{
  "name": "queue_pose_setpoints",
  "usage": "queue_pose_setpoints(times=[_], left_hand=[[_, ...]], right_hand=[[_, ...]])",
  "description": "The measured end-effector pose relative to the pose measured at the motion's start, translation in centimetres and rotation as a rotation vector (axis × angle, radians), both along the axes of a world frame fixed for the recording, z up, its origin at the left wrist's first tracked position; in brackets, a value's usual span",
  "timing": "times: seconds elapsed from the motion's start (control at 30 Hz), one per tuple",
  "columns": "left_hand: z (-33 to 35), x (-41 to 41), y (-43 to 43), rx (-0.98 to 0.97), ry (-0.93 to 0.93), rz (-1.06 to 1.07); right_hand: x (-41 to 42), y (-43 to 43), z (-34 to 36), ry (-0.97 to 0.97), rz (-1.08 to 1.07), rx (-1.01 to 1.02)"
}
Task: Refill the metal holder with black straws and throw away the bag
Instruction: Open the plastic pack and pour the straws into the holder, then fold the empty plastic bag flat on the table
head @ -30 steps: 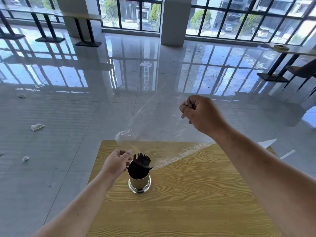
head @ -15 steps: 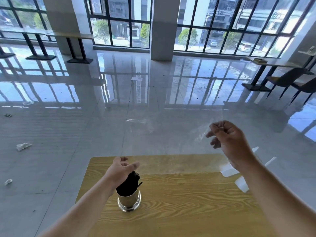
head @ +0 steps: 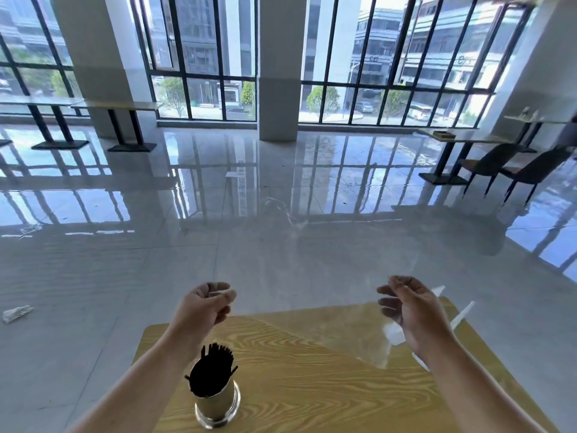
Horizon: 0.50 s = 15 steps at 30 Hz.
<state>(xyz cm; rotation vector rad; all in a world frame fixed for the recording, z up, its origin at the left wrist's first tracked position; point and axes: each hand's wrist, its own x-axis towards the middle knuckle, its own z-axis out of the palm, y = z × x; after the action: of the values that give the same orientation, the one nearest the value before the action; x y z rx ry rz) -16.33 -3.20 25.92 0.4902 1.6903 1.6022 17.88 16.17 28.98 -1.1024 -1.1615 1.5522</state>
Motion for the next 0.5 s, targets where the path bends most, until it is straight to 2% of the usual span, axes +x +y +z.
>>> queue_pose_setpoints(times=[0.17,0.3,0.4,0.5], left_hand=[[3.4,0.4,0.2,0.062,0.255,0.022],[6.1,0.8,0.5,0.124,0.353,0.026],[7.6,0.9,0.7,0.145,0.49,0.027],[9.0,1.1,0.9,0.147,0.633,-0.004]], right_hand=[[1.3,0.5,-3.4,-0.205,0.031,-0.129],[1.4,-0.2,-5.4,-0.441,0.122,-0.184],[1.3,-0.7,-5.9,-0.647,0.19,-0.137],[0.9,-1.0,-5.8,-0.765,0.255,-0.033]])
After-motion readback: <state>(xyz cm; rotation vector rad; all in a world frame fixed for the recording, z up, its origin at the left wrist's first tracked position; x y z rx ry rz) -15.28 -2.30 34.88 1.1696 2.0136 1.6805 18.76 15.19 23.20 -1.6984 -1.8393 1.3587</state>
